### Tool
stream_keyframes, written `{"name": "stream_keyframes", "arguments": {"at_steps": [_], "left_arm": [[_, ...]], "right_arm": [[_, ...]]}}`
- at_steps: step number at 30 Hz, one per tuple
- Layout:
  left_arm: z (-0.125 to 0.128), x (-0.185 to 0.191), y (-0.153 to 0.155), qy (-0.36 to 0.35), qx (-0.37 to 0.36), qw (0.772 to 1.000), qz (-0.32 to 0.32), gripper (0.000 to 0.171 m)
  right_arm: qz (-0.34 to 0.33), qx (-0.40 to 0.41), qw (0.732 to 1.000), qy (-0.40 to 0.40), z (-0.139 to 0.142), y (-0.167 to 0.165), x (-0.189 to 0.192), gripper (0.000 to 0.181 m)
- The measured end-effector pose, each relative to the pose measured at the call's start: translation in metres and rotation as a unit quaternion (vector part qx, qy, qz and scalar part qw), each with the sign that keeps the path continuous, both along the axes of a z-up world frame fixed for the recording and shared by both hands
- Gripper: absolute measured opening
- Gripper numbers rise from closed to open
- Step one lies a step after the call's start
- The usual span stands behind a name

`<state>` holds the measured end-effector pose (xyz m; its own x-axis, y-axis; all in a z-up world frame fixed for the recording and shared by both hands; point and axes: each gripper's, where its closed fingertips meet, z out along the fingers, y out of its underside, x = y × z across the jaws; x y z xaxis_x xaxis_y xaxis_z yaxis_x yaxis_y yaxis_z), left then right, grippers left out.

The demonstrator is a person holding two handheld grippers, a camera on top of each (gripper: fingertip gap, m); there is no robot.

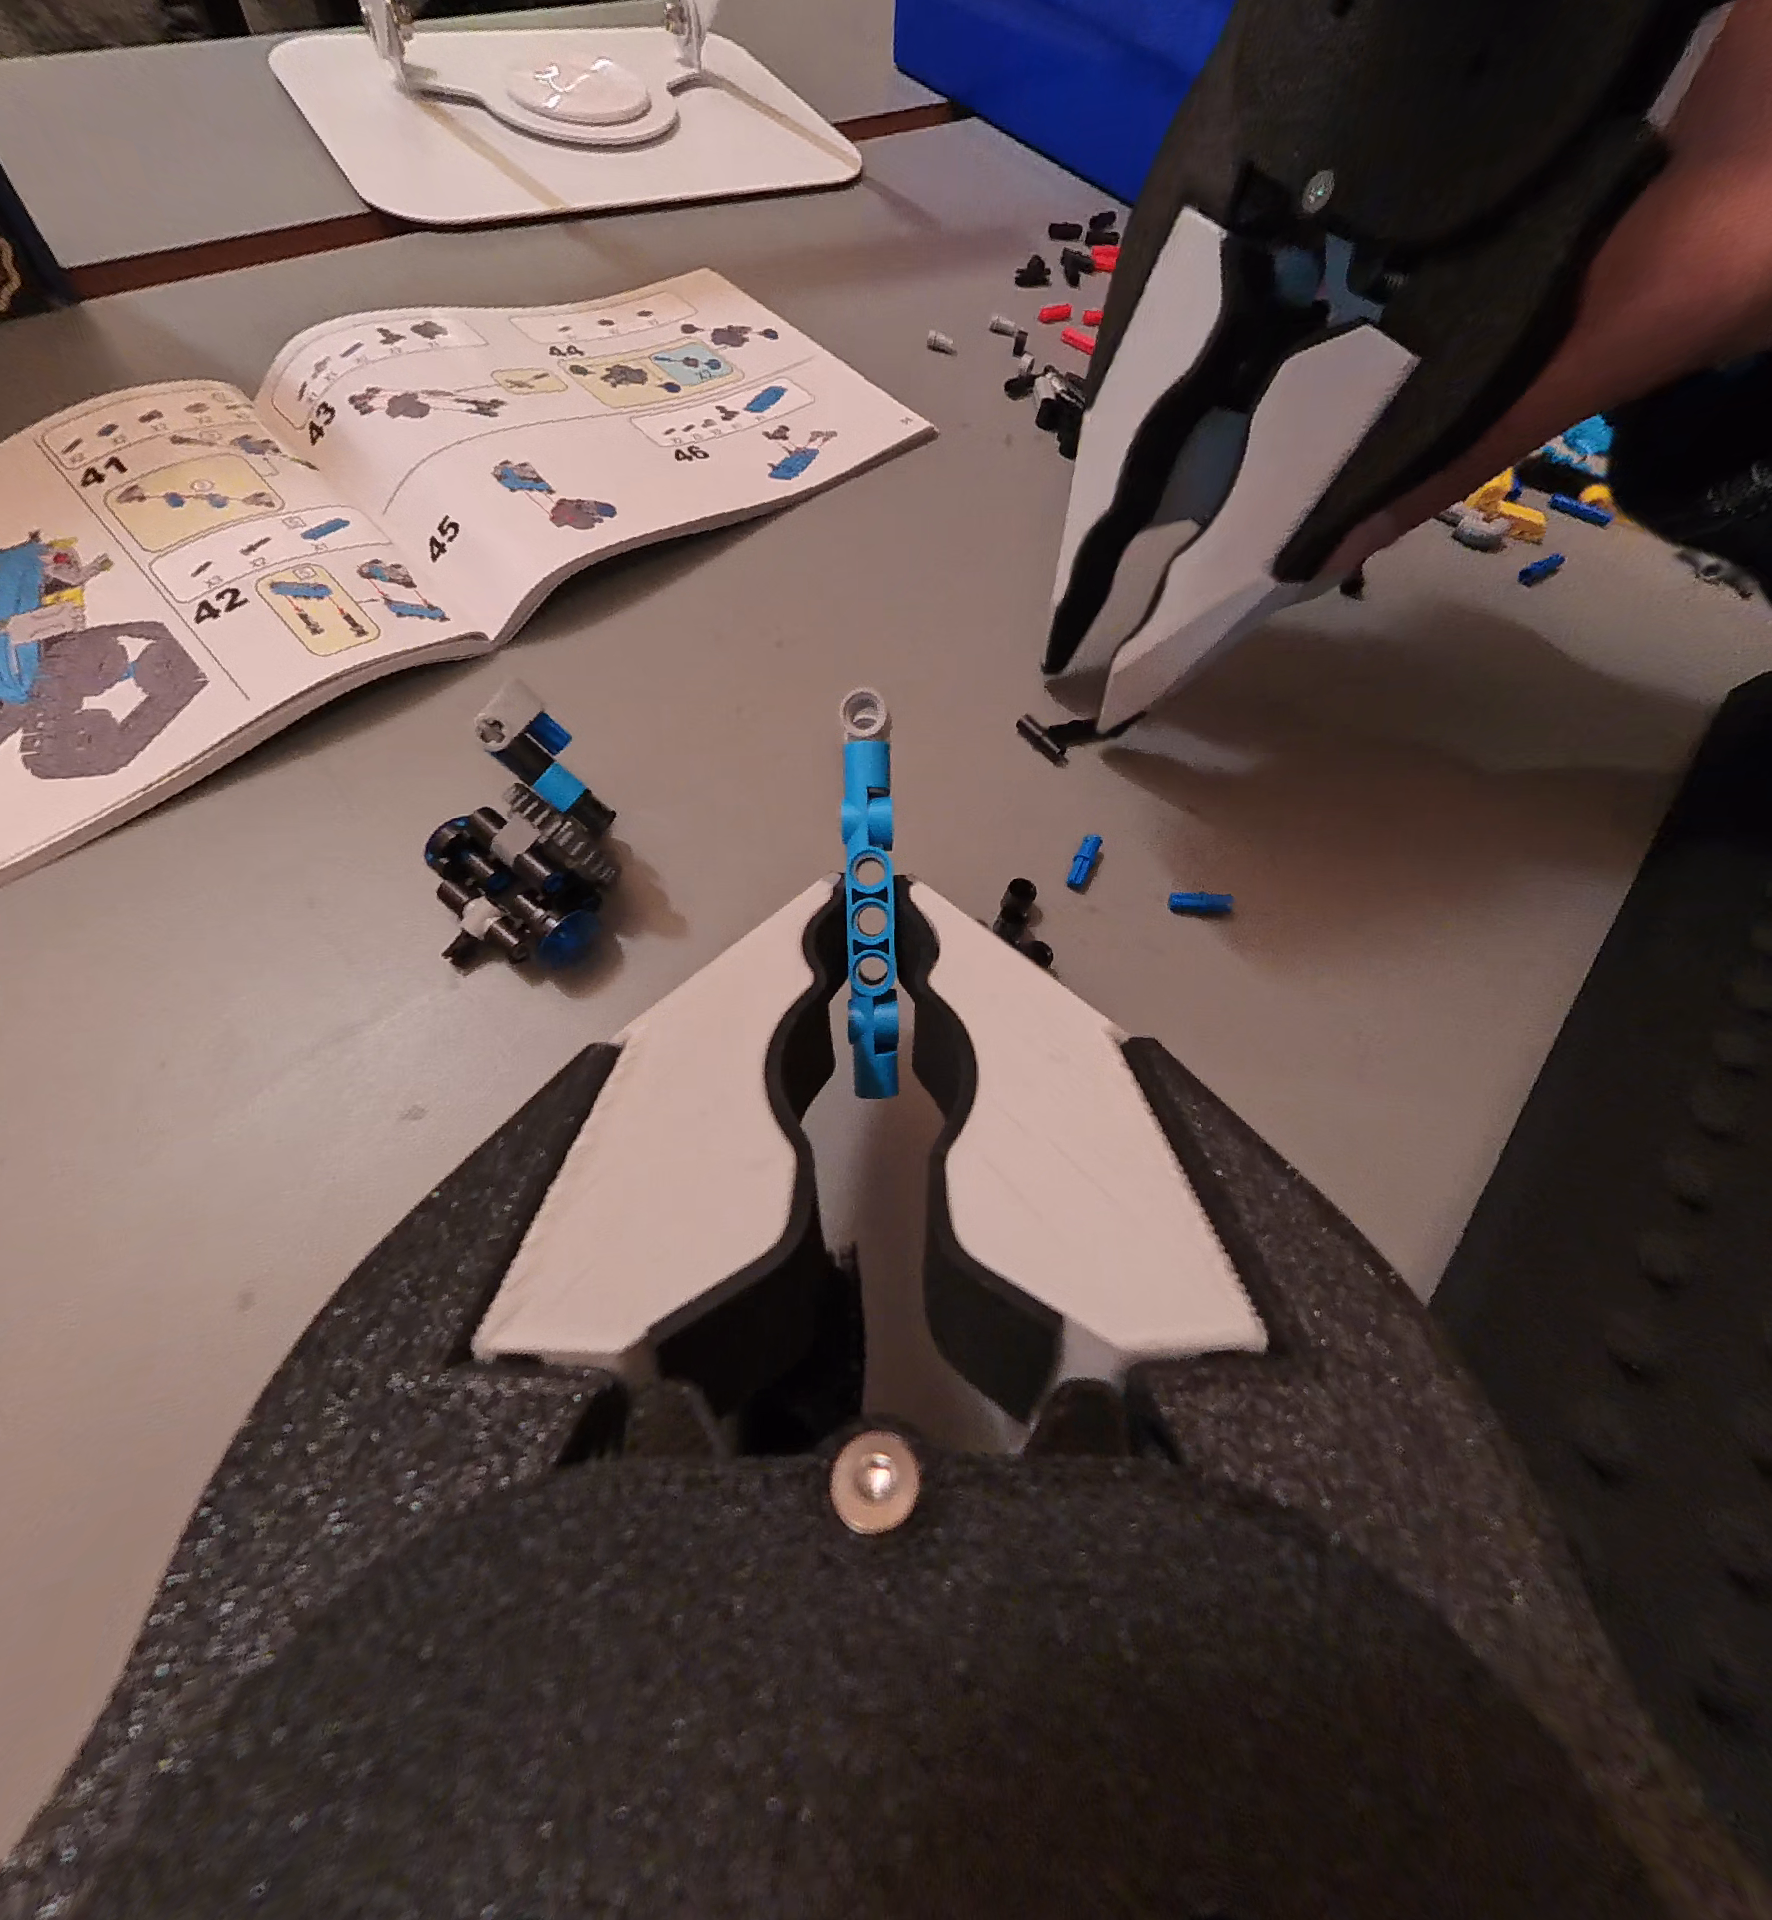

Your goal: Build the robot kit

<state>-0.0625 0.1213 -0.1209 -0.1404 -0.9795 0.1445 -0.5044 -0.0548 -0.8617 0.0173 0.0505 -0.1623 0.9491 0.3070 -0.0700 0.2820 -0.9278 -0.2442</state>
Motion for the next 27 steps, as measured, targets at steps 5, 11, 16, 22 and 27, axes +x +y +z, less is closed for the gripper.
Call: {"name": "stream_keyframes", "arguments": {"at_steps": [5, 11, 16, 22, 27], "left_arm": [[0.004, -0.001, 0.0, -0.007, -0.03, 1.0, -0.001, 0.007], [0.003, -0.001, -0.003, -0.004, -0.029, 1.0, -0.007, 0.007], [0.004, -0.002, -0.004, -0.008, -0.036, 0.999, -0.01, 0.007], [0.039, 0.002, -0.013, -0.088, -0.093, 0.991, -0.03, 0.007], [0.054, 0.001, -0.006, -0.126, -0.099, 0.987, -0.014, 0.007]], "right_arm": [[0.008, -0.04, 0.999, -0.013, -0.004, -0.002, -0.004, 0.017], [0.006, -0.09, 0.994, -0.06, -0.005, 0.001, -0.001, 0.008], [0.054, -0.056, 0.995, -0.062, -0.005, 0.002, -0.004, 0.004], [0.044, 0.222, 0.962, 0.154, 0.052, 0.04, -0.048, 0.004], [0.048, 0.352, 0.873, 0.334, 0.1, 0.054, -0.091, 0.004]]}}
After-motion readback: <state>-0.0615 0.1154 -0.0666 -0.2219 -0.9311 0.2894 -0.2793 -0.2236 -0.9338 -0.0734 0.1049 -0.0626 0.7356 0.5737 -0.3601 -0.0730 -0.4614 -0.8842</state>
